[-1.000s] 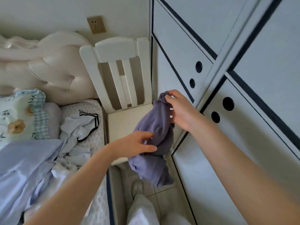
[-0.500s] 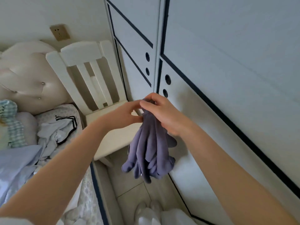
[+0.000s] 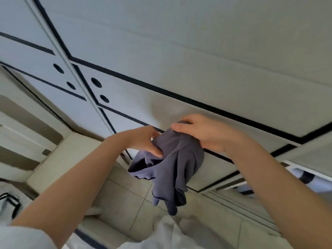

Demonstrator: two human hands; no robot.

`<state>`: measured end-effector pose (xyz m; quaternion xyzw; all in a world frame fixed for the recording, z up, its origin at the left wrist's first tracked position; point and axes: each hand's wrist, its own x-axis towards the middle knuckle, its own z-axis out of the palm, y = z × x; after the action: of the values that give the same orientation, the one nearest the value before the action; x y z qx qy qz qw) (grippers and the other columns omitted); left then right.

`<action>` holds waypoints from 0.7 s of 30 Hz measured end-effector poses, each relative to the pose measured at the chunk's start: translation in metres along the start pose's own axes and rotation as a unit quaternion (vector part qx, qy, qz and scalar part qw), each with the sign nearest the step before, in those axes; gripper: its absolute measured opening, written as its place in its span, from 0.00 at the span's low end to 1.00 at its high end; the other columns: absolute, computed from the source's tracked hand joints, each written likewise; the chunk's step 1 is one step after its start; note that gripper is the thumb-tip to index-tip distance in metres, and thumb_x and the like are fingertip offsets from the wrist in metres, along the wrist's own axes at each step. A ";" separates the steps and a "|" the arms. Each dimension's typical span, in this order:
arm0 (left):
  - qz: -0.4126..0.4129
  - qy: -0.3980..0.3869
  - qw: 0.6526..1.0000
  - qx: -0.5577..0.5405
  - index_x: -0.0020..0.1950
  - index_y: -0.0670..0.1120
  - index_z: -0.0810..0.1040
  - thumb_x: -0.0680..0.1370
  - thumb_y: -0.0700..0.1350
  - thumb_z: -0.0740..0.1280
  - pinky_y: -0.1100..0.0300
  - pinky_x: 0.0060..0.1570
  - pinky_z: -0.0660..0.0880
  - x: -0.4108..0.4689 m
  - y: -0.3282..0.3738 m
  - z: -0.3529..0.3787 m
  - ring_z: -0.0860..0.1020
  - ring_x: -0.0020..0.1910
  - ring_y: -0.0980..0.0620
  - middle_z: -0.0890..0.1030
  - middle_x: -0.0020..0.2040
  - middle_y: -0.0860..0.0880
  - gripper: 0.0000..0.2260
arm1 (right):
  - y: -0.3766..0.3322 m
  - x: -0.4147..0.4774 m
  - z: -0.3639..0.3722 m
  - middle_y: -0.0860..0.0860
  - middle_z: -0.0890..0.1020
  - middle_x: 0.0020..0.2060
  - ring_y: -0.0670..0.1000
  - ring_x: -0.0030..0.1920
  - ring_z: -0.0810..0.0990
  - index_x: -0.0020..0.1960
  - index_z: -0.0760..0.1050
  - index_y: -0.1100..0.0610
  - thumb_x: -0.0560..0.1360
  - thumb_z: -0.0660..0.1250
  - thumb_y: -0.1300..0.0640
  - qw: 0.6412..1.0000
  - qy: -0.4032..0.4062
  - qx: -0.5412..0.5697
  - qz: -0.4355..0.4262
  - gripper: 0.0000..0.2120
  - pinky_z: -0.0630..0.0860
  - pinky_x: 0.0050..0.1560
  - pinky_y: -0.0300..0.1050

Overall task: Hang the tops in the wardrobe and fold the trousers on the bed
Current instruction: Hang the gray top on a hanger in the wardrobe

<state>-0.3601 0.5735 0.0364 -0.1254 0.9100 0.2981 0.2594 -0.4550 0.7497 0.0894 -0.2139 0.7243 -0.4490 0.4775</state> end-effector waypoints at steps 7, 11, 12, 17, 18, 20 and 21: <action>-0.052 -0.135 0.968 0.206 0.44 0.49 0.80 0.70 0.50 0.72 0.60 0.39 0.70 0.053 0.048 0.023 0.76 0.37 0.50 0.80 0.38 0.50 0.07 | 0.046 -0.080 -0.063 0.60 0.82 0.56 0.57 0.56 0.82 0.59 0.74 0.65 0.78 0.67 0.57 0.999 0.003 -0.022 0.044 0.14 0.78 0.59 0.57; -0.059 -0.189 0.961 0.192 0.57 0.44 0.80 0.75 0.51 0.70 0.61 0.43 0.75 0.067 0.095 0.044 0.82 0.48 0.48 0.83 0.50 0.47 0.14 | 0.074 -0.135 -0.107 0.47 0.83 0.36 0.44 0.38 0.83 0.48 0.75 0.59 0.79 0.66 0.58 0.997 -0.009 -0.016 0.069 0.05 0.79 0.36 0.40; -0.068 -0.202 0.967 0.141 0.55 0.43 0.80 0.76 0.49 0.70 0.62 0.43 0.78 0.070 0.107 0.050 0.83 0.47 0.49 0.84 0.48 0.47 0.12 | 0.082 -0.148 -0.117 0.48 0.84 0.37 0.46 0.40 0.83 0.47 0.76 0.59 0.79 0.66 0.58 0.997 -0.008 -0.024 0.073 0.05 0.80 0.38 0.42; -0.063 -0.257 0.963 -0.057 0.61 0.41 0.78 0.77 0.47 0.71 0.48 0.56 0.80 0.075 0.178 0.083 0.84 0.52 0.45 0.85 0.53 0.44 0.15 | 0.120 -0.215 -0.172 0.52 0.84 0.42 0.50 0.45 0.84 0.47 0.79 0.57 0.77 0.69 0.56 0.994 0.056 -0.062 0.073 0.04 0.81 0.49 0.53; -0.056 -0.263 0.960 -0.076 0.61 0.41 0.78 0.77 0.48 0.72 0.49 0.56 0.80 0.075 0.195 0.093 0.84 0.53 0.46 0.85 0.53 0.44 0.16 | 0.128 -0.229 -0.183 0.51 0.84 0.40 0.48 0.42 0.83 0.46 0.79 0.57 0.77 0.69 0.56 0.993 0.077 -0.058 0.069 0.04 0.82 0.44 0.49; -0.039 -0.278 0.956 -0.087 0.60 0.41 0.78 0.74 0.48 0.74 0.53 0.54 0.80 0.073 0.231 0.112 0.84 0.52 0.47 0.85 0.52 0.45 0.18 | 0.144 -0.258 -0.208 0.49 0.82 0.33 0.45 0.34 0.82 0.42 0.77 0.58 0.76 0.70 0.58 0.989 0.117 -0.055 0.071 0.06 0.78 0.33 0.40; -0.030 -0.290 0.953 -0.080 0.61 0.42 0.78 0.73 0.48 0.76 0.55 0.53 0.80 0.072 0.250 0.121 0.84 0.52 0.48 0.85 0.52 0.45 0.19 | 0.153 -0.272 -0.221 0.49 0.81 0.31 0.45 0.32 0.80 0.40 0.76 0.59 0.76 0.70 0.59 0.986 0.139 -0.055 0.075 0.07 0.76 0.31 0.38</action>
<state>-0.4672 0.8392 0.0330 -0.0814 0.7645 0.3853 0.5104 -0.5091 1.1267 0.1257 -0.1203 0.8213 -0.3968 0.3917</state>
